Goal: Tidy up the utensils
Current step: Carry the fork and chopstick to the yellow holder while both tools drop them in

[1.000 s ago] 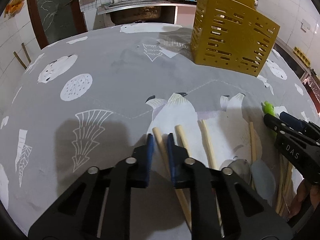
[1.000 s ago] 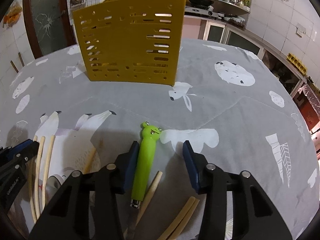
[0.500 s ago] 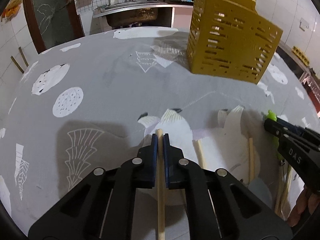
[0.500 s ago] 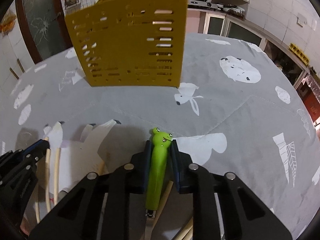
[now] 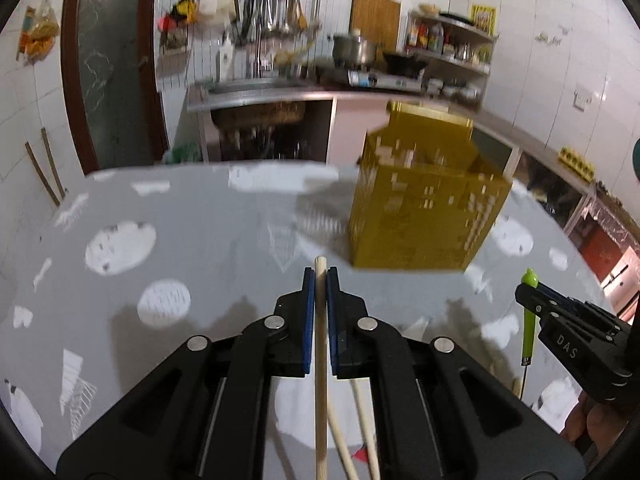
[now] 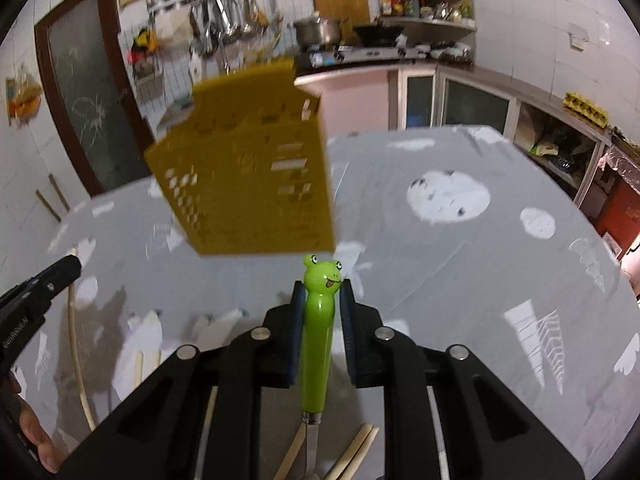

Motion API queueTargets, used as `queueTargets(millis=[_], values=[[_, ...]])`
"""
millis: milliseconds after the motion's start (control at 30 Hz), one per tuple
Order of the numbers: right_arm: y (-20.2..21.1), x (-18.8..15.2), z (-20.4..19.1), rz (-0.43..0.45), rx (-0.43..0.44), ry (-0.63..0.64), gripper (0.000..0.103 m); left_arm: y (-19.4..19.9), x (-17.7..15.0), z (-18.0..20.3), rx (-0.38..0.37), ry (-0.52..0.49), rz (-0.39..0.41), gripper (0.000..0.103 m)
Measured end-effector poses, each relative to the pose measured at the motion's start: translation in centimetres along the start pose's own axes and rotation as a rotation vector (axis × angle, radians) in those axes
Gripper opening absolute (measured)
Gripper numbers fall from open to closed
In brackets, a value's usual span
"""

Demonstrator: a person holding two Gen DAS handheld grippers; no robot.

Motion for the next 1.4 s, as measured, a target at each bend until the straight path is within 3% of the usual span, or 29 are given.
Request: queueTargets(millis=[200,467,667,1033,1233,1400], values=[[2.0,2.9,0.3,0.111,0.042,-0.021,0.018,1.7,3.1,-0.2,0.009,0.007,0.104,0.005],[3.2,5.6,0.5,0.196,0.069,-0.045,0.018,4.3,6.5,0.9,0.019,-0.028,0.252,0.005],[4.0,6.5,0.0,0.246,0.063,-0.029,0.018,5.1,7.9,1.2,0.023,-0.040,0.316,0.005],[6.3,7.2,-0.9,0.312,0.064,-0.018,0.018,5.4,9.0,1.4,0.011,-0.047,0.356,0.005],[9.8,11.8,-2.5,0.390,0.081,-0.018,0.018,7.7,13.5,1.3,-0.004,-0.040,0.436,0.004],[11.7,16.9,-4.2,0.459,0.069,0.003,0.018,10.3,19.3,2.1,0.001,-0.065,0.568,0.004]])
Point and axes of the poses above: each gripper's, at about its wrist camera, not at the fingertips, and y roughly against the way its jaws point, z to its right, x to its top, the point moved 9 cm from there along -y, roughly the way its jaws point, and after that the axes turned 10 degrees about -y, right-handed, at the moved point
